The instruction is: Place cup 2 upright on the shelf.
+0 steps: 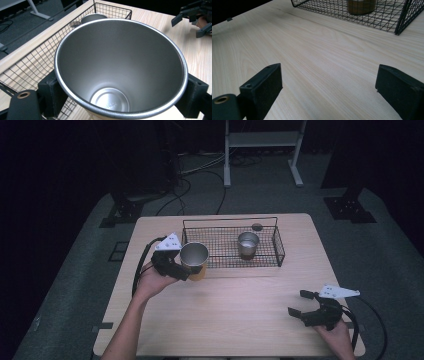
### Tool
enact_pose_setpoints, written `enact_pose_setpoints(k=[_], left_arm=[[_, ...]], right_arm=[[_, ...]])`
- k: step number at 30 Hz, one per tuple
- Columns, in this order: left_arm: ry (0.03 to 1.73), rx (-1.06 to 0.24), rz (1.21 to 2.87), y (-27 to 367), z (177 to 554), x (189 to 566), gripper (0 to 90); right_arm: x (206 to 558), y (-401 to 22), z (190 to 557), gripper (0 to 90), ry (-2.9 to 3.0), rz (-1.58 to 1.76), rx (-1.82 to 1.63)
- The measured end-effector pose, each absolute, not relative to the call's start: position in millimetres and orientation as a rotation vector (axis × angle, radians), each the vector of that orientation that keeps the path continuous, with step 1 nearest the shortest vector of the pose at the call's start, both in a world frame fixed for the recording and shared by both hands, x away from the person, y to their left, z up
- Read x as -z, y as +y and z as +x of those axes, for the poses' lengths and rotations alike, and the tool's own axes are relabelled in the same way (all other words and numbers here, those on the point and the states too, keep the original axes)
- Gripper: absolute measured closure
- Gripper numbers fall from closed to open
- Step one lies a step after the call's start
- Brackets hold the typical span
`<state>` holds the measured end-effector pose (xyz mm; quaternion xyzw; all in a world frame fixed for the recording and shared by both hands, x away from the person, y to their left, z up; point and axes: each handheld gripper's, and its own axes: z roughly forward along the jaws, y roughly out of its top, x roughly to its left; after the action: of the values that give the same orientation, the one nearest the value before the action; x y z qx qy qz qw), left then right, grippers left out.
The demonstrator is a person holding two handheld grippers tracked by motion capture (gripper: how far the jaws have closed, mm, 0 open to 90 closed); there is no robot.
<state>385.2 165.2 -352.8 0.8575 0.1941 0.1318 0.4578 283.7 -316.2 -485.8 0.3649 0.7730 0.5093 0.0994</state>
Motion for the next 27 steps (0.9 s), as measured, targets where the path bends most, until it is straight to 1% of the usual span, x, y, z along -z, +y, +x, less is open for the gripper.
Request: enact_pose_setpoints(k=[8, 16, 27], left_arm=[[0.466, -0.325, 2.115, 156, 396, 337, 13.7], [0.456, -0.35, 2.116, 146, 405, 324, 13.7], [0.444, -0.366, 2.14, 133, 426, 306, 13.7]], right_arm=[[485, -317, 283, 6.1, 2.278, 1.074, -1.512], [484, -321, 284, 6.1, 2.257, 1.083, -1.536], [486, -324, 284, 6.1, 2.26, 1.099, -1.51]])
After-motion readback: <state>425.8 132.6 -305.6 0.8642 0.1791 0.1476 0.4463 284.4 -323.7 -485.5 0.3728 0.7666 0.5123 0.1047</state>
